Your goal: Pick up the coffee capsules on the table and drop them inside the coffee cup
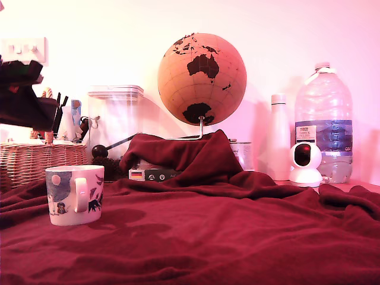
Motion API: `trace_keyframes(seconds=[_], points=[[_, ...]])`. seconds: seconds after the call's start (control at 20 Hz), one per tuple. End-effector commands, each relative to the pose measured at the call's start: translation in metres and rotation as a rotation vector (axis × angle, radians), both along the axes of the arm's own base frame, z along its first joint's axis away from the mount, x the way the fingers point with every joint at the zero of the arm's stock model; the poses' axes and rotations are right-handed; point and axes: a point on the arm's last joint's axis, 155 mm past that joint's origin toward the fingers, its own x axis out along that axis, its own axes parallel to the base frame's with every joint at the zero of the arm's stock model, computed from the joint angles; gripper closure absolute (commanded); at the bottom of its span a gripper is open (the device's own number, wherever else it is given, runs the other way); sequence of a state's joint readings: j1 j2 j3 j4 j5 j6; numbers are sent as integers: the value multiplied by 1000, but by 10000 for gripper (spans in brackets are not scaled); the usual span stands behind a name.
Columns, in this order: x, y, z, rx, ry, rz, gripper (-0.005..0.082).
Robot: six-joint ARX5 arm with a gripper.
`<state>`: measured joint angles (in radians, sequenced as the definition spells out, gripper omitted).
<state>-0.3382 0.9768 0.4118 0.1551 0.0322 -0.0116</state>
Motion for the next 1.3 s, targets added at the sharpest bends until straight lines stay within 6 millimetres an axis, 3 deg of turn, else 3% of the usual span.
trace_keyframes(seconds=[0.0,0.5,0.85,1.25], points=[[-2,1,-6,15,8,-4,642],[-4,-6,-4,-18,19,-32,642],[2,-11,13,-14,50,-48,642],[22,-22,-8,44,225,-67,641]])
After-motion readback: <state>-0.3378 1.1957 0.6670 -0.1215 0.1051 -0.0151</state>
